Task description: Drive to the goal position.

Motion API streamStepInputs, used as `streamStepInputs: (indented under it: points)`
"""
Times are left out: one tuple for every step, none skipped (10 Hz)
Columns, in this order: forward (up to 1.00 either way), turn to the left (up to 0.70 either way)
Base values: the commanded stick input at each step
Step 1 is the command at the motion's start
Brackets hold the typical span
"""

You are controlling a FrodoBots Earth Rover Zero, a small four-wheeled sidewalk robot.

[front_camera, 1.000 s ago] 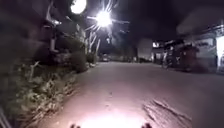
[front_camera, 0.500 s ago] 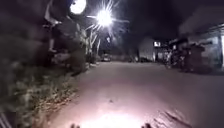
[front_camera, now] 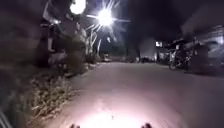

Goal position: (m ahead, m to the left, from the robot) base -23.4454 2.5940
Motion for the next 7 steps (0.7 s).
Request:
streamStepInputs:
  points:
    - [0.7,0.0]
    - [0.7,0.0]
    - [0.7,0.0]
    - [0.7,0.0]
    - [0.7,0.0]
    - [0.7,0.0]
    - [0.7,0.0]
